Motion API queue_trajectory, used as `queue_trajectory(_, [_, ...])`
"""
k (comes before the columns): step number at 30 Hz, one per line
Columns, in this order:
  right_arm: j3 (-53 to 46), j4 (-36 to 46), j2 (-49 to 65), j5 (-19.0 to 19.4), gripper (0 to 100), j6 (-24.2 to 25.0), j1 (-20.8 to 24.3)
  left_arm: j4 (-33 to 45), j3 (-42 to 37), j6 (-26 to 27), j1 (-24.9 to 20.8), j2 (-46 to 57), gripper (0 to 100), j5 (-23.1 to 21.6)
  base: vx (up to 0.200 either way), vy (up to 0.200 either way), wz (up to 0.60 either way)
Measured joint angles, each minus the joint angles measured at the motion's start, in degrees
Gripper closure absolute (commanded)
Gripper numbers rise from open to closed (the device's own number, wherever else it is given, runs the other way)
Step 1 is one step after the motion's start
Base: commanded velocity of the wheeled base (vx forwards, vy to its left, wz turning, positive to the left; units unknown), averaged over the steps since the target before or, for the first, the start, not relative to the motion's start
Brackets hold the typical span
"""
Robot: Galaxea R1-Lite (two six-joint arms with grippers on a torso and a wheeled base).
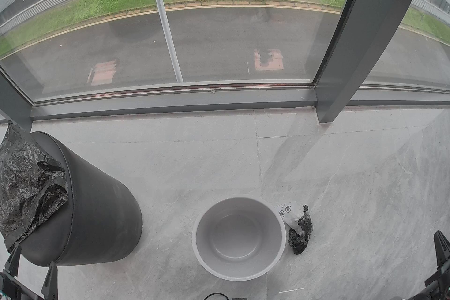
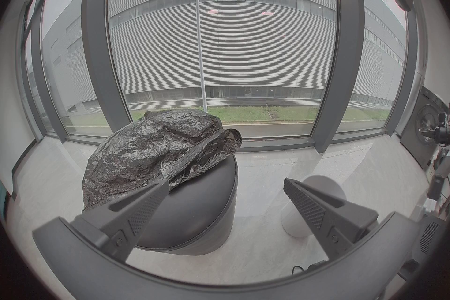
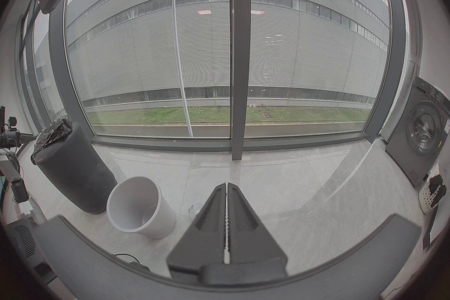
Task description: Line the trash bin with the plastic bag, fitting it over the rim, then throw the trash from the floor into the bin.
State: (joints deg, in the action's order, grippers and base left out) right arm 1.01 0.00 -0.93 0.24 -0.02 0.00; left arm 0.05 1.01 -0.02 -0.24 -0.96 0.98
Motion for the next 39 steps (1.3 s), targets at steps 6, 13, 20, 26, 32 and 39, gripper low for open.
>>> queue_trajectory(6, [0.0, 0.0, 0.0, 0.1, 100, 0.0, 0.0, 0.0, 0.0, 0.0, 0.0, 0.0, 0, 0.0, 0.0, 0.0, 0.0])
queue_trajectory(13, [0.0, 0.0, 0.0, 0.1, 100, 0.5, 0.0, -0.1, 0.0, -0.3, -0.1, 0.0, 0, 0.0, 0.0, 0.0, 0.0])
queue_trajectory(20, [0.0, -0.2, 0.0, 0.2, 100, 0.2, 0.0, -0.9, 0.0, -1.1, 0.0, 0.0, 0, 0.1, 0.0, 0.0, 0.0])
queue_trajectory(26, [4.0, -1.7, -1.0, 0.7, 100, 1.5, 0.1, -0.6, 4.2, -4.7, -0.3, -0.9, 0, 0.1, 0.0, 0.0, 0.0])
queue_trajectory(32, [10.1, -6.9, -8.7, 4.1, 100, 0.9, 1.0, 0.7, 14.8, -4.1, -0.8, -5.5, 0, -1.8, 0.0, 0.0, 0.0])
queue_trajectory(39, [13.5, -19.4, -24.9, 6.4, 100, -0.2, 6.2, 1.9, 17.5, 2.8, -1.2, -12.8, 0, -3.5, 0.0, 0.0, 0.0])
